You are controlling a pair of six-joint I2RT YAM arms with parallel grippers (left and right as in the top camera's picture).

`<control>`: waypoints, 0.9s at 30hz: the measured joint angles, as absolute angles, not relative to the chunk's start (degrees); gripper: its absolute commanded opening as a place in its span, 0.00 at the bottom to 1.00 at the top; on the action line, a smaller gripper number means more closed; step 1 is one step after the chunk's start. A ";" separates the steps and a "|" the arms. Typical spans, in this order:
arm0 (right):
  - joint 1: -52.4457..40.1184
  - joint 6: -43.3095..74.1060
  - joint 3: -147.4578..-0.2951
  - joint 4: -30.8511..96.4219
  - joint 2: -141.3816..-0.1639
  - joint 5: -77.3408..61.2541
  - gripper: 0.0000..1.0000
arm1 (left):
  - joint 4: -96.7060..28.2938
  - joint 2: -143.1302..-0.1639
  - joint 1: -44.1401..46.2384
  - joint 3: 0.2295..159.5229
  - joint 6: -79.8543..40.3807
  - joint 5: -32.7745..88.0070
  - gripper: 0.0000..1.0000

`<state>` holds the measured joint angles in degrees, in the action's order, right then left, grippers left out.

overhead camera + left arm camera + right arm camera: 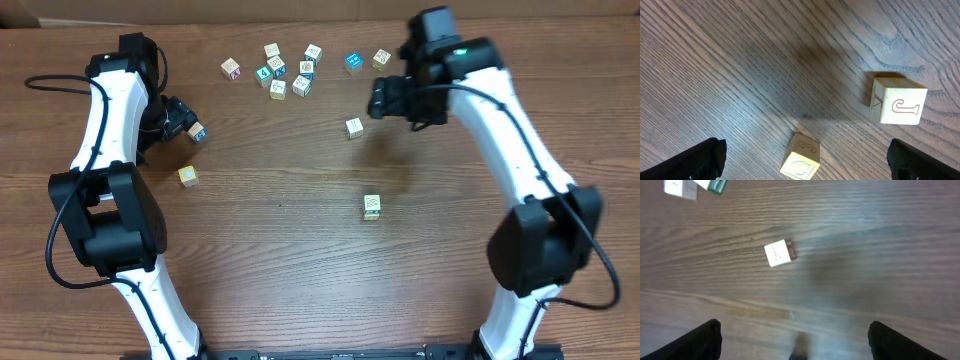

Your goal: Form a tower

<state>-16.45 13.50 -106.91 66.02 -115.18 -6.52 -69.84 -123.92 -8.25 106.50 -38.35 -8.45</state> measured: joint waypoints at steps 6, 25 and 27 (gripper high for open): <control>-21.28 13.45 -106.91 63.24 -119.83 -3.62 0.91 | -69.87 -123.92 -8.25 106.50 -38.35 -8.45 1.00; -26.63 13.41 -106.80 60.03 -121.58 -7.29 0.94 | -69.84 -123.92 -8.25 106.50 -38.35 -8.45 0.99; -26.65 13.43 -106.80 60.01 -121.58 -8.01 0.95 | -69.84 -123.92 -8.25 106.50 -38.35 -8.45 1.00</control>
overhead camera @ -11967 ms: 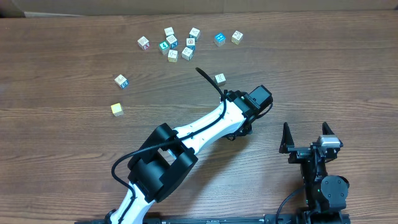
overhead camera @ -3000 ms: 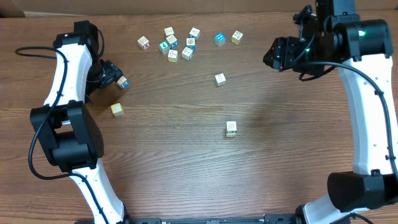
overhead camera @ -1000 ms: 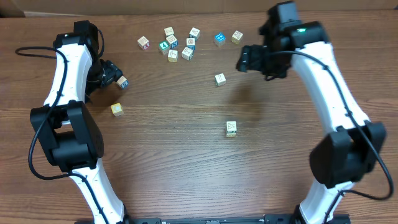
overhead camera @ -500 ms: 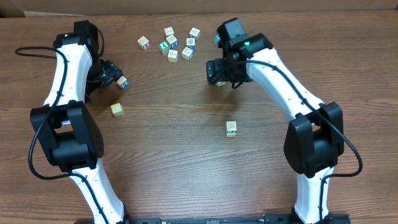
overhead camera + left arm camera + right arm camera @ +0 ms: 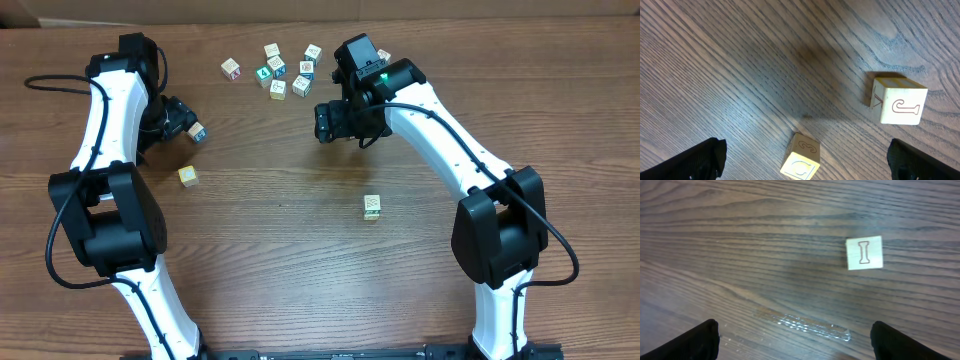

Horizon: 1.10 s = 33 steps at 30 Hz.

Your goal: Form a tower

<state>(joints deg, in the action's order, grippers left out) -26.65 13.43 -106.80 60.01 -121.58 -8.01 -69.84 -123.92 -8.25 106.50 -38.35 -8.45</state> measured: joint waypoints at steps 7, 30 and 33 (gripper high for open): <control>-26.87 13.47 -106.80 59.96 -121.58 -11.92 0.95 | -69.84 -123.92 -8.25 106.50 -38.35 -8.45 1.00; -32.73 13.52 -106.80 54.41 -121.58 -16.69 1.00 | -69.84 -123.92 -8.25 106.50 -38.35 -8.45 0.99; -32.71 13.52 -106.80 54.41 -121.58 -16.67 1.00 | -69.84 -123.92 -8.25 106.50 -38.35 -8.45 0.99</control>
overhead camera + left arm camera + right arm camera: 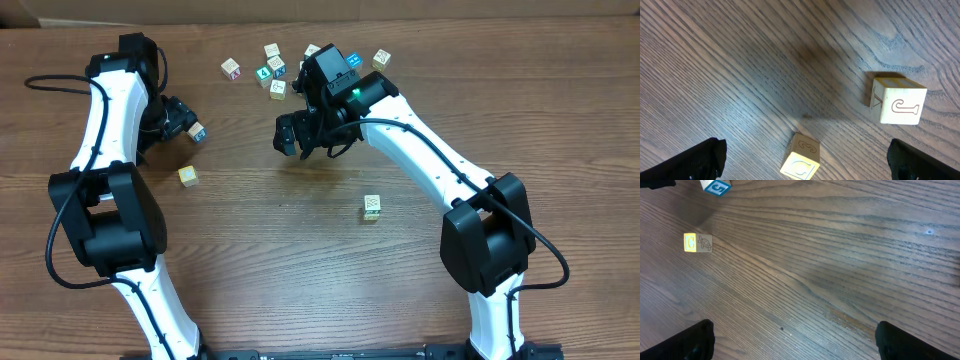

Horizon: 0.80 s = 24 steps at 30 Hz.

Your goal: Form a tower

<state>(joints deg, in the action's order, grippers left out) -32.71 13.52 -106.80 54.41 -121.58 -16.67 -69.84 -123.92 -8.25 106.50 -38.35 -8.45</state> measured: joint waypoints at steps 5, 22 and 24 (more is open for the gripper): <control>-32.71 13.54 -106.80 54.39 -121.58 -16.69 1.00 | -69.84 -123.92 -8.25 106.50 -38.35 -8.45 1.00; -32.71 13.54 -106.80 54.39 -121.58 -16.69 1.00 | -69.76 -123.92 -15.29 106.50 -38.35 -8.43 1.00; -32.71 13.52 -106.80 54.37 -121.58 -16.69 1.00 | -69.67 -123.92 -18.31 106.50 -38.35 -8.43 1.00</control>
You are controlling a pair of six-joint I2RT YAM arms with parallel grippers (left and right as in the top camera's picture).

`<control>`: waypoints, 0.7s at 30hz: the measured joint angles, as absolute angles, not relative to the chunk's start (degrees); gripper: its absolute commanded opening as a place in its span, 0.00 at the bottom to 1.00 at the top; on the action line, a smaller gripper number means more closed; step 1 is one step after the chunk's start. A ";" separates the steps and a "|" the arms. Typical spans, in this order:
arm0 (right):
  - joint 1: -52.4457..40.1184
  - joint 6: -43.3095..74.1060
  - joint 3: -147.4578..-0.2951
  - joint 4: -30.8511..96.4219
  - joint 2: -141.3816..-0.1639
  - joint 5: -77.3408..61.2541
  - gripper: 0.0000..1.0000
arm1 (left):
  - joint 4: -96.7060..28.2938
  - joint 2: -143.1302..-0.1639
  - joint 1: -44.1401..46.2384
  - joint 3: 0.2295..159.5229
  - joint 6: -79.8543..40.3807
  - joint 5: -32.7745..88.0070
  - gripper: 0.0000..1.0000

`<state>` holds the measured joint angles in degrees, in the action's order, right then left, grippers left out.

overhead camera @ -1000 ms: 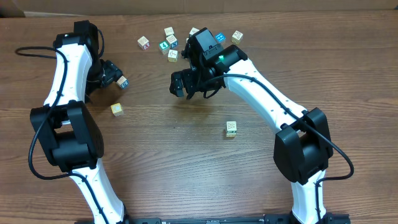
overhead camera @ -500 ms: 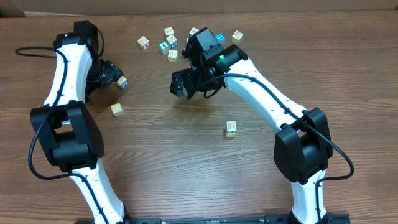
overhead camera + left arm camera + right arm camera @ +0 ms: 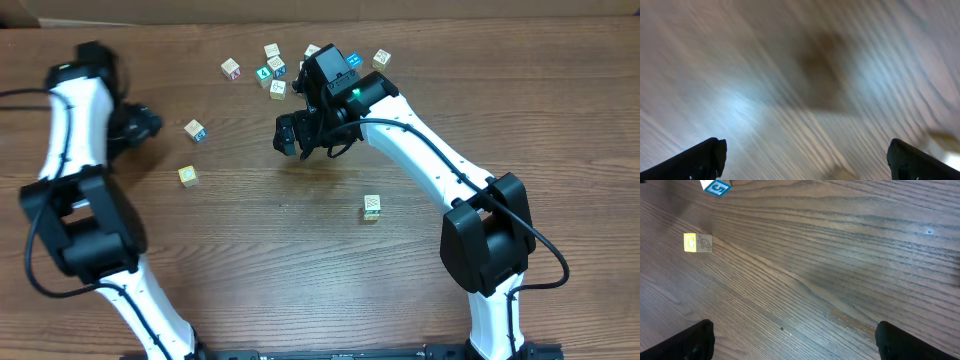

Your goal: Form a tower

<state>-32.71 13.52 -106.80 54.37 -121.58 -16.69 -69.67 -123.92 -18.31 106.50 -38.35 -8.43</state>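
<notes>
Small wooden letter blocks lie scattered on the brown table [image 3: 300, 260]. A blue-sided block [image 3: 194, 130] and a yellow block [image 3: 188, 176] lie at the left, and a lone block [image 3: 372, 206] lies at centre right. My left gripper [image 3: 140, 124] is open, left of the blue-sided block, and its wrist view is motion-blurred with nothing between the fingers [image 3: 707, 157]. My right gripper [image 3: 290, 133] hovers open over bare wood at mid table. Its wrist view shows the yellow block [image 3: 698, 243] and the blue block [image 3: 716, 186] far off at the upper left.
A cluster of several more blocks [image 3: 272, 68] lies at the back of the table, behind the right arm [image 3: 420, 150]. One further block [image 3: 381, 58] lies at the back right.
My left arm has swung to the left, away from the blue-sided block, and its wrist view is now blurred. The right arm and all blocks are unchanged.
My right gripper was open at the back right, then over the table's middle by a block marked I, then further left over bare wood, where it stays. The left gripper stayed by the blue-sided block until moving left now. No block has been picked up.
</notes>
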 measured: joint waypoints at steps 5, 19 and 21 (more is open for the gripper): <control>-32.71 13.54 -106.80 54.41 -121.58 -16.71 1.00 | -69.67 -123.92 -24.18 106.50 -38.35 -8.64 1.00; -32.71 13.54 -106.80 54.41 -121.58 -16.69 1.00 | -69.69 -123.92 -30.11 106.50 -38.35 -8.67 1.00; -32.71 13.56 -106.80 54.39 -121.58 -16.71 1.00 | -69.67 -123.92 -30.09 106.50 -38.35 -8.64 1.00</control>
